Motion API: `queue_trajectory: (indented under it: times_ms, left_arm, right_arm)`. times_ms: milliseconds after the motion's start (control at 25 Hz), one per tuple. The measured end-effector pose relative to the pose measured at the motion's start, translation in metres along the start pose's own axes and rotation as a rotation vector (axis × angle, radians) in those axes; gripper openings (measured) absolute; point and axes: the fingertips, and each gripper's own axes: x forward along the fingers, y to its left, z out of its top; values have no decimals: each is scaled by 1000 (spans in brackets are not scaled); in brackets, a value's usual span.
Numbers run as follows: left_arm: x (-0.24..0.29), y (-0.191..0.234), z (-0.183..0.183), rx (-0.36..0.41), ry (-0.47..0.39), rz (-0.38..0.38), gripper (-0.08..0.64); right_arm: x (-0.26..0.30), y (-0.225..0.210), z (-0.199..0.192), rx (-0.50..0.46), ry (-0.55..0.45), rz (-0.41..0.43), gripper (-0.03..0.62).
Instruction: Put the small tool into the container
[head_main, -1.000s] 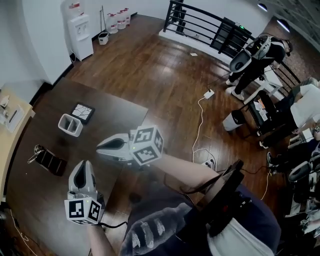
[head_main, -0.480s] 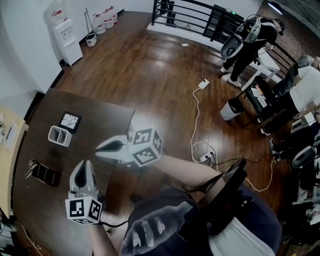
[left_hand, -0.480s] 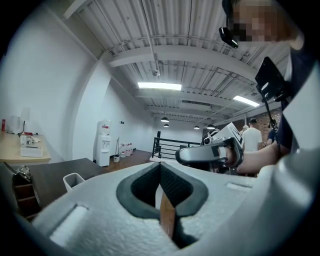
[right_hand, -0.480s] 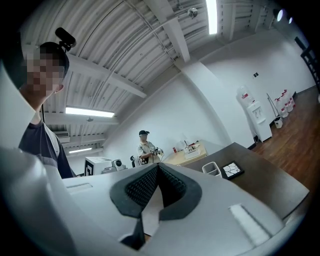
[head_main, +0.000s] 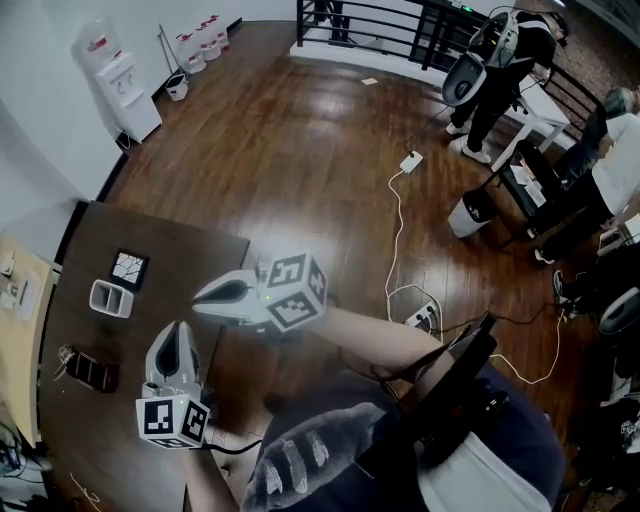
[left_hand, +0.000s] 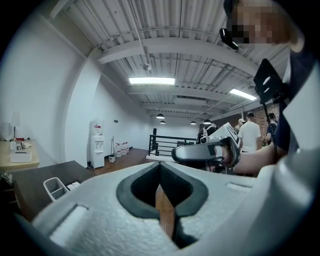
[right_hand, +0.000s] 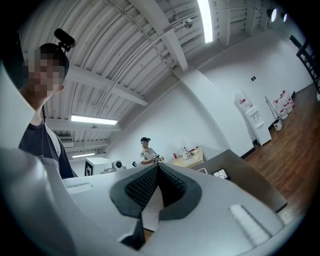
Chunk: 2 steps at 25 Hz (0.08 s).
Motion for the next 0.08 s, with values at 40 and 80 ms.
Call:
queue_trajectory:
  times_ms: [40, 80]
  left_arm:
    - [6, -6, 0, -1, 2, -1, 0]
    - [13, -12, 0, -2, 5, -2, 0]
  right_arm:
    - [-8, -4, 1, 1, -2, 1, 0]
    - [-15, -7, 2, 3, -3, 1, 0]
